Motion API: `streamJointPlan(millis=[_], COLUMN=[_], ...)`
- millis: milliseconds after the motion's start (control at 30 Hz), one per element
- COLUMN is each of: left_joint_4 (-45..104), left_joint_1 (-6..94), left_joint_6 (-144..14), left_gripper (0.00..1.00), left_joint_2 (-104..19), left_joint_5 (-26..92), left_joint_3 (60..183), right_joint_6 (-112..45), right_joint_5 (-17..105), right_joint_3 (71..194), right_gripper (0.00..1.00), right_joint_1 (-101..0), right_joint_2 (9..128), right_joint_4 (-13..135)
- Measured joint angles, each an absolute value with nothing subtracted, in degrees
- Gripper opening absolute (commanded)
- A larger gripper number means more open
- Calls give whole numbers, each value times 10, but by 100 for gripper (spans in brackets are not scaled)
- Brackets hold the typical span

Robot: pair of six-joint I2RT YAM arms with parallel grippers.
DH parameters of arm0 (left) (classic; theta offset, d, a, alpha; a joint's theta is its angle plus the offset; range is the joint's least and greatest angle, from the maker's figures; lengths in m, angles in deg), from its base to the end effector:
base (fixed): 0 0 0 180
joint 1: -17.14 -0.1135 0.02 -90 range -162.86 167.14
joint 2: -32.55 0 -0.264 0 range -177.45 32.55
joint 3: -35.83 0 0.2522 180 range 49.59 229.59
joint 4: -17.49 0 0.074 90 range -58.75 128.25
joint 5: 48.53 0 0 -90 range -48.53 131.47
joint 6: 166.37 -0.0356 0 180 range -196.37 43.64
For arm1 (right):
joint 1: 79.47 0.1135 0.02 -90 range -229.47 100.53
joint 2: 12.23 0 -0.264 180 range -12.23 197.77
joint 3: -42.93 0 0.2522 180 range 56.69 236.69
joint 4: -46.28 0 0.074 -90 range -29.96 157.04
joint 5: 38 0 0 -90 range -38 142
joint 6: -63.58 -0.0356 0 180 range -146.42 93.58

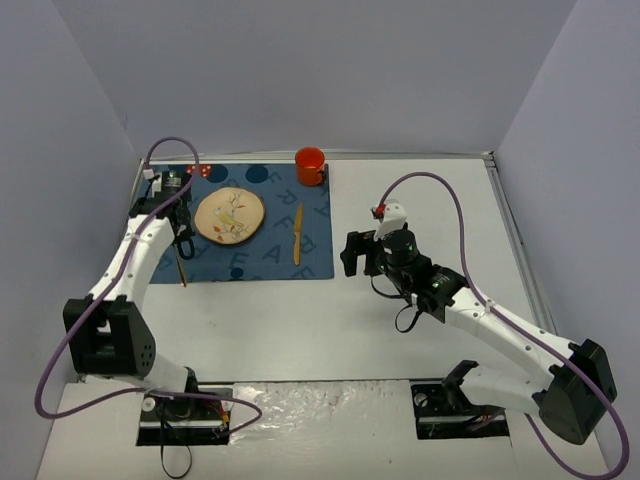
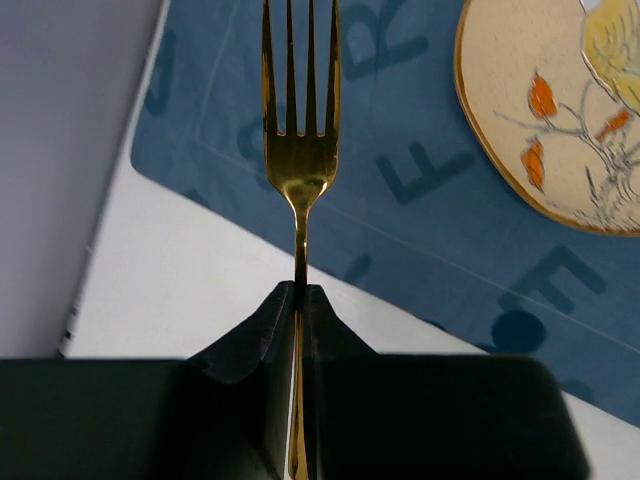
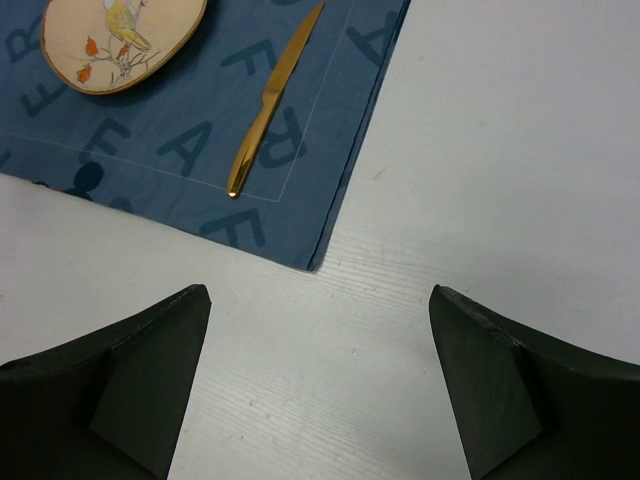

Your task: Set the dinner table for one person

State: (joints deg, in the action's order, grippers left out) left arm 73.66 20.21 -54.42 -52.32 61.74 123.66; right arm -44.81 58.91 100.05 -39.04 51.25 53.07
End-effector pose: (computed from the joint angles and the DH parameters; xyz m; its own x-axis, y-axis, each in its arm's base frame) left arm 0.3128 -0.0044 0.3035 -0.6831 -0.3145 -0.6592 -0.4445 0.8952 0.0335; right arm 0.2001 0.1649 0.2969 -0.3393 0.1224 -0.9327 -0.4717 0.8357 0.2812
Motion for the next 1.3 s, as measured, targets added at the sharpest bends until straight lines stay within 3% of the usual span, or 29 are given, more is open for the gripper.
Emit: streamJointPlan(millis=[400, 700, 1300], left_joint_4=[645, 622, 608], left_joint_1=[90, 50, 44], left_joint_6=[-796, -828, -841], left_gripper=[0, 0, 0], left_joint_2=[-721, -831, -881], left_joint_5=[498, 452, 423], left_joint_3=[1342, 1395, 1412], right_joint_6=[-450, -448, -440], right_joint_5=[540, 536, 538], right_joint_3=[989, 980, 980], right_gripper=[87, 87, 87], right_joint_1=[-390, -391, -393], right_joint_2=[498, 501, 515], right_joint_4=[525, 525, 525])
